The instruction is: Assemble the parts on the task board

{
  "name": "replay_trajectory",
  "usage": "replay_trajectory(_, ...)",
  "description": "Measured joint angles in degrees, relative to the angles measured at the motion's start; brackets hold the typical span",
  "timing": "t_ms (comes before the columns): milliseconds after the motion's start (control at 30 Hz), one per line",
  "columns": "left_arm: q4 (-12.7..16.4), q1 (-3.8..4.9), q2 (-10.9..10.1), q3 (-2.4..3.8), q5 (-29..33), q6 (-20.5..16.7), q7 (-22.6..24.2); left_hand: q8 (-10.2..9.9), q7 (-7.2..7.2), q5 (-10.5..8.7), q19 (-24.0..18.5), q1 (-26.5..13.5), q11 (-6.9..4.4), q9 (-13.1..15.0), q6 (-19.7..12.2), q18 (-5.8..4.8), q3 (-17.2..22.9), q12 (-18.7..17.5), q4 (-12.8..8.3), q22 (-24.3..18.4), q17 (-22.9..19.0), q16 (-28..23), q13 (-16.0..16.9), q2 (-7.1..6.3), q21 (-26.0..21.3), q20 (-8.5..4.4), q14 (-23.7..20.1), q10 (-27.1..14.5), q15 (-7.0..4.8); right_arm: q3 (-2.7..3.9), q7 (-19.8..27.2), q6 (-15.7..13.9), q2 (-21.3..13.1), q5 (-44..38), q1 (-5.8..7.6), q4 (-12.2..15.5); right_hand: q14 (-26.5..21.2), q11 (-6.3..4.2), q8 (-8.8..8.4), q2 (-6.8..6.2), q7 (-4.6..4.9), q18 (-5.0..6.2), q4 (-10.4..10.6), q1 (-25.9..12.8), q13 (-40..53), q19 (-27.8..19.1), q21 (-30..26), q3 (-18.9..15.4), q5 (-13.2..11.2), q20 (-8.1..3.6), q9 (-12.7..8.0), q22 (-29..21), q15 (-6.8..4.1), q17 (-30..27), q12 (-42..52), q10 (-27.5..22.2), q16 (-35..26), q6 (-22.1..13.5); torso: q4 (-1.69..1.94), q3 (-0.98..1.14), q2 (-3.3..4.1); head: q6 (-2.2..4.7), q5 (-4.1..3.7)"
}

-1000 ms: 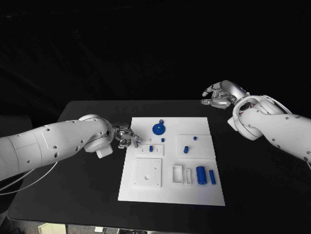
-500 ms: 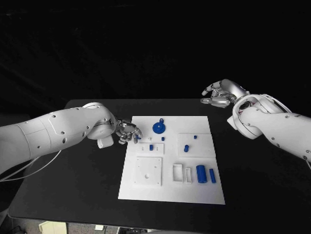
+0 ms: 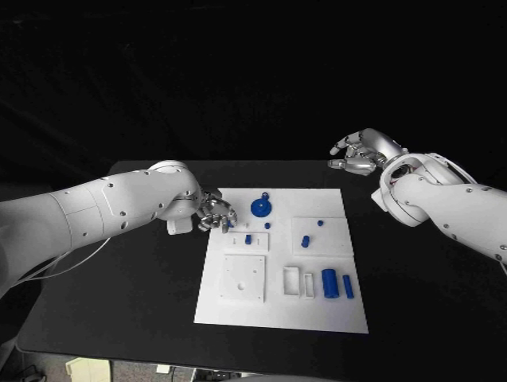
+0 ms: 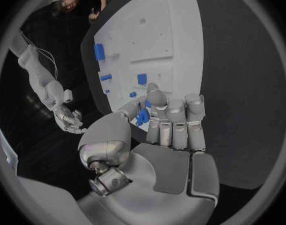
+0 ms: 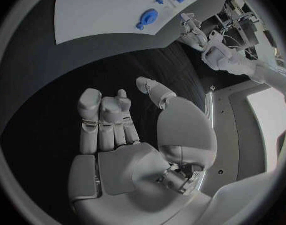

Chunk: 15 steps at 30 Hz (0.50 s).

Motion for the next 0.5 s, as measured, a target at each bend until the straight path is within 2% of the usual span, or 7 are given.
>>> replay_trajectory(333,-0.3,0.00,0.5,-0.34,-1.7,2.4,-0.3,-0.3,0.00,-0.01,0.0,0.4,0.08,0.6,0.0,-0.01,0.1,0.0,-0.1,0.0,0.0,0.0,0.0,-0.37,0.0,0.00,0.0,0.1,0.00,-0.02,0.0,0.0,0.0,0.0,-0.02,0.0,0.0,0.00,0.00,0.00,-0.01,0.00,0.0,0.0,0.0,0.1,0.0,0.0,0.0,-0.06,0.0,0.0,0.00,0.0,0.0,0.0,0.0,0.0,0.00,0.02,-0.04,-0.19,0.04)
replay_trajectory(400,-0.4,0.02,0.6,-0.61,-1.7,3.0,-0.4,-0.3,0.00,-0.01,0.0,0.4,0.08,0.6,0.0,-0.01,0.1,0.0,-0.1,0.0,0.0,0.0,0.0,-0.36,0.2,0.00,0.0,0.1,0.00,-0.02,0.0,0.0,0.0,0.0,-0.02,0.0,0.0,0.00,0.00,0.00,-0.01,0.00,0.0,0.0,0.0,0.1,0.0,0.0,0.0,-0.06,0.0,0.0,0.00,0.0,0.0,0.0,0.0,0.0,0.01,0.02,-0.05,-0.23,0.04)
replay_trajectory(500,-0.6,0.03,0.9,-1.34,-1.6,3.7,-0.5,-0.5,0.00,-0.02,0.0,0.4,0.08,0.9,0.0,-0.02,0.1,0.0,-0.1,0.0,0.0,0.0,0.0,-0.36,0.2,0.00,0.0,0.1,0.00,-0.02,0.0,0.0,0.0,0.0,-0.02,0.0,0.0,0.00,0.00,0.00,-0.01,0.00,0.0,0.0,0.0,0.1,0.0,0.0,0.0,-0.06,0.0,0.0,0.00,0.0,0.0,0.0,0.0,0.0,0.02,0.02,-0.05,-0.29,0.04)
